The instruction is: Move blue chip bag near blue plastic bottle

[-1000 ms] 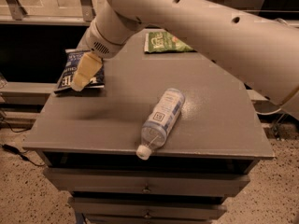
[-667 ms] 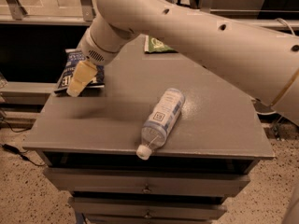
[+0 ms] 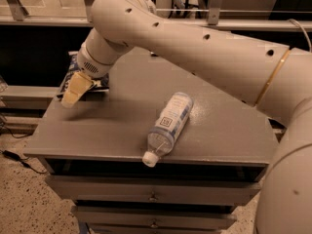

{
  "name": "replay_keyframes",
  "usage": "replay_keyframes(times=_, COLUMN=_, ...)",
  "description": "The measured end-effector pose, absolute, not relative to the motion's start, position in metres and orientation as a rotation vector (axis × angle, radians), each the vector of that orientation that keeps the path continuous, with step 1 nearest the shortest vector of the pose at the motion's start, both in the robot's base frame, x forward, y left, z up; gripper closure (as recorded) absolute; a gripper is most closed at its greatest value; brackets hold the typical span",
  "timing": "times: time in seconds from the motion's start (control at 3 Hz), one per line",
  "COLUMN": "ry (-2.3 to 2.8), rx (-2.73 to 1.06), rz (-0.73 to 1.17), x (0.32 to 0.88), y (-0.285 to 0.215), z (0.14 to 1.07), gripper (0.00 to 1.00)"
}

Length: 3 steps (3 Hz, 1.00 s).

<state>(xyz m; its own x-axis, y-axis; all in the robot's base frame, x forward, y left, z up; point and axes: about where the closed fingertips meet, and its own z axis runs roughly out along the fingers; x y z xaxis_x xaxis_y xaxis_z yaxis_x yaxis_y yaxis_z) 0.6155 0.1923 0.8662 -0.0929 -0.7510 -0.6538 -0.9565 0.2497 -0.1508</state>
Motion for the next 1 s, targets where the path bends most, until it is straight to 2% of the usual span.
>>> replay_keyframes(times=1.0, ry=1.967, rx=-1.499, rz=0.411, x=0.634, y=0.185, z=0.85, gripper=0.72)
